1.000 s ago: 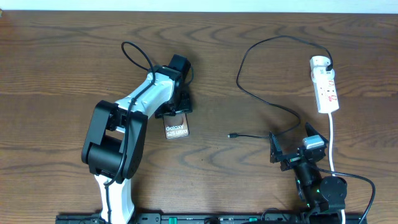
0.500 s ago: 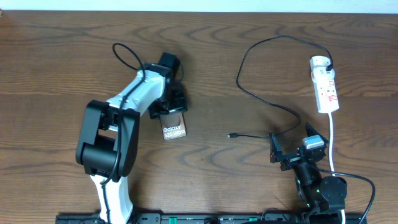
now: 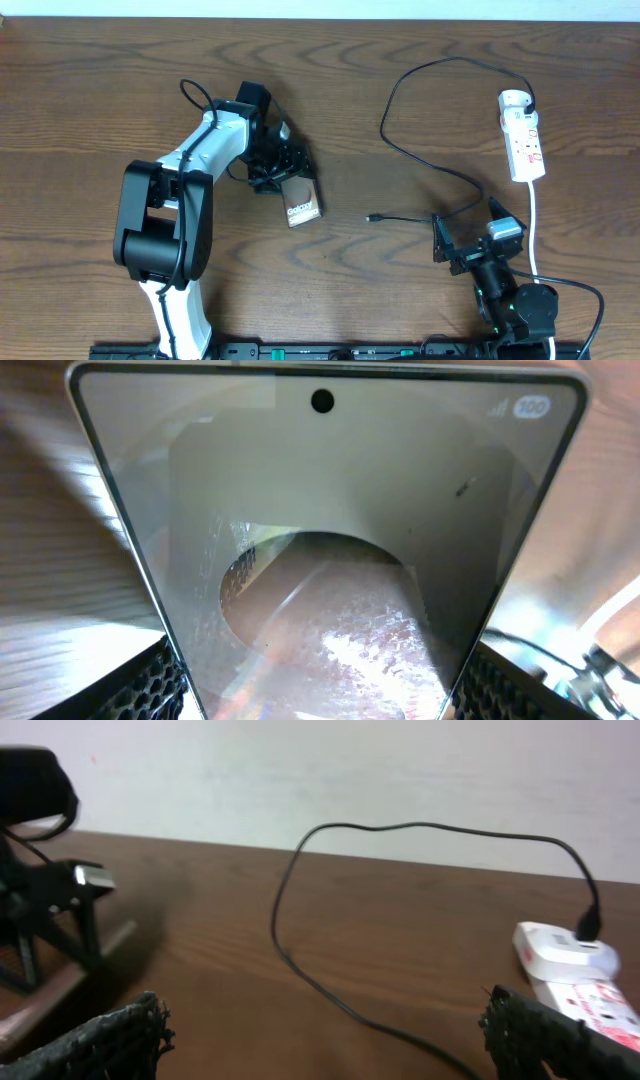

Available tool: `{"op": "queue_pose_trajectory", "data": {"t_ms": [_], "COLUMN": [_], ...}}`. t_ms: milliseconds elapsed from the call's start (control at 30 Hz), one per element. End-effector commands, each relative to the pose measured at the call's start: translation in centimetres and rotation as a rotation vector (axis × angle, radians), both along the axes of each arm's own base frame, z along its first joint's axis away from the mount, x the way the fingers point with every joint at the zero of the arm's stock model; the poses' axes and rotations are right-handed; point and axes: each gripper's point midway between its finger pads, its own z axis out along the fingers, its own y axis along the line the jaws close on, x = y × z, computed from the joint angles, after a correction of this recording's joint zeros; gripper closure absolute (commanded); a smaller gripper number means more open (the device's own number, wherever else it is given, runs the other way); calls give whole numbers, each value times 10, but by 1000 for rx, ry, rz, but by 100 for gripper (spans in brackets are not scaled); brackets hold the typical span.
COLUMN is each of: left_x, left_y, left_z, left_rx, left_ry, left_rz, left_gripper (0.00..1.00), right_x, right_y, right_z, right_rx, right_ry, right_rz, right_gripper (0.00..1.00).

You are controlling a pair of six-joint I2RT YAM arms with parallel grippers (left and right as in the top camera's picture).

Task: Plug charger to phone and switch on socket
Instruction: 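Move the right gripper toward the phone held by the left gripper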

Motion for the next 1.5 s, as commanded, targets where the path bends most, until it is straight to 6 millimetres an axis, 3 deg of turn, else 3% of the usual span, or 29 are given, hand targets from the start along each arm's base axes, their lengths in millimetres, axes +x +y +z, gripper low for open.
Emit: {"op": "queue_pose_trajectory", "data": {"t_ms": [0, 233, 400, 633, 833, 867, 933, 1233, 1467], "left_x": [-4, -2, 0, 2, 1, 0, 0, -6, -15], "left_y": [-14, -15, -19, -35, -47, -47, -49, -59, -70], "left_z": [14, 14, 17, 32, 48, 49, 50, 51, 51], "left_rx": [-119, -125, -151, -280, -395, -404, -415, -422, -423], "left_ry": [-11, -22, -27, -38, -40, -37, -35, -37, -29], "left_rz": [-43, -46, -47, -53, -72, -72, -73, -107, -141], "left_gripper": [33, 33, 33, 34, 33, 34, 33, 33, 33], "right_x": [-6, -15, -9, 13, 34, 36, 39, 37, 51], "right_y": [17, 24, 27, 37, 74, 79, 84, 136, 174], "right_z": [13, 52, 85, 87, 94, 91, 77, -3, -51], "right_rx": [76, 160, 160, 168, 263, 289, 326, 241, 108], "right_ry": [-30, 50, 255, 680, 816, 842, 917, 1176, 1191], "right_rz": [105, 146, 146, 155, 372, 403, 403, 442, 392], "right_gripper": [1, 1, 1, 1, 3, 14, 24, 23, 23]}}
